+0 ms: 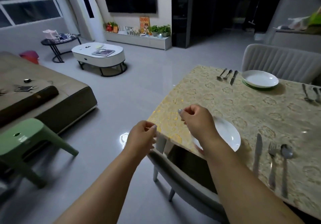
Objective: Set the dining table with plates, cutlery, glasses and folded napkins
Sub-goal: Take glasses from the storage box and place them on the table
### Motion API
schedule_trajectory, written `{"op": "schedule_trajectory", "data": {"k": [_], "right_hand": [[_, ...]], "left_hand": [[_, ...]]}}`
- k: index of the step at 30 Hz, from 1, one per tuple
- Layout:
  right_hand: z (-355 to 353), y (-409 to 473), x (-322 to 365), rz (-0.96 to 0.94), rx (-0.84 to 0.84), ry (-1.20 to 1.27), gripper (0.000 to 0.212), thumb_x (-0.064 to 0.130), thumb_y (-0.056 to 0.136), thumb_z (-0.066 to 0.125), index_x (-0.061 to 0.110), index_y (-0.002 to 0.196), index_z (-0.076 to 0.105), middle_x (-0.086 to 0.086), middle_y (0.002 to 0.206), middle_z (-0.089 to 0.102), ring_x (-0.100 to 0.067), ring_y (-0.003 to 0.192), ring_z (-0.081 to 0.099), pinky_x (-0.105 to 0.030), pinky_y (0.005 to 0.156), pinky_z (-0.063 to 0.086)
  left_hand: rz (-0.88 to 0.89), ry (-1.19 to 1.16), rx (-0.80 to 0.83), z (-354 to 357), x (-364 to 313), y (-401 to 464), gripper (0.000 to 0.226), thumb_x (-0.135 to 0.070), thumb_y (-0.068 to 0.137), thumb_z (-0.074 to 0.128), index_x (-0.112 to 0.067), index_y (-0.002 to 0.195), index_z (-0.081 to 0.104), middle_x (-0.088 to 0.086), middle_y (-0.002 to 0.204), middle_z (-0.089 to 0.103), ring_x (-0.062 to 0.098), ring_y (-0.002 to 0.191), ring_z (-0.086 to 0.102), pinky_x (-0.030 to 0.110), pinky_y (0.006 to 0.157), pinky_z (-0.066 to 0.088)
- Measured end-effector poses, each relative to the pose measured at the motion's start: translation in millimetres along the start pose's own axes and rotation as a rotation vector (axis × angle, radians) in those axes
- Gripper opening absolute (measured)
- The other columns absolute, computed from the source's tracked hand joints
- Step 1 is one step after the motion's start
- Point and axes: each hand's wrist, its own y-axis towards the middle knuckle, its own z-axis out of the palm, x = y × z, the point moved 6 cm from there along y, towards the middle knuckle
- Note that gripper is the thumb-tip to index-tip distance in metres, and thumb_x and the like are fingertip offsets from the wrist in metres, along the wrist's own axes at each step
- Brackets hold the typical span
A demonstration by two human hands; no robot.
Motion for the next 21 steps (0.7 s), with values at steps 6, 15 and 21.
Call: {"op": "schedule_trajectory", "data": {"k": [6, 15, 21], "right_hand": [[55, 80, 21, 0.007, 0.014, -0.004, 0.019, 0.032, 0.09, 0.061, 0.015, 0.081, 0.063, -0.002, 0.079, 0.067, -0.024, 0.08, 0.064, -0.037, 0.075, 0.051], [115, 173, 14, 0.112, -0.037, -0.004, 0.02, 0.033, 0.09, 0.06, 0.02, 0.075, 0.059, -0.001, 0.079, 0.067, -0.024, 0.08, 0.064, -0.038, 0.075, 0.051], [165, 240, 18, 0.193, -0.136, -0.014, 0.02, 0.032, 0.089, 0.061, 0.017, 0.076, 0.061, -0.002, 0.076, 0.067, -0.025, 0.077, 0.064, -0.033, 0.071, 0.05]], "left_hand": [[-0.027, 0.054, -0.011, -42, 2, 93, 0.01, -0.015, 0.096, 0.052, -0.009, 0.096, 0.06, 0.004, 0.075, 0.061, 0.016, 0.059, 0.056, 0.026, 0.052, 0.045], [-0.077, 0.141, 0.108, -51, 15, 213, 0.009, -0.018, 0.095, 0.051, -0.013, 0.097, 0.059, 0.004, 0.079, 0.063, 0.016, 0.063, 0.058, 0.025, 0.053, 0.046], [-0.045, 0.184, 0.265, -72, 17, 310, 0.008, -0.02, 0.095, 0.052, -0.015, 0.098, 0.057, 0.004, 0.082, 0.063, 0.015, 0.064, 0.06, 0.025, 0.055, 0.048]]}}
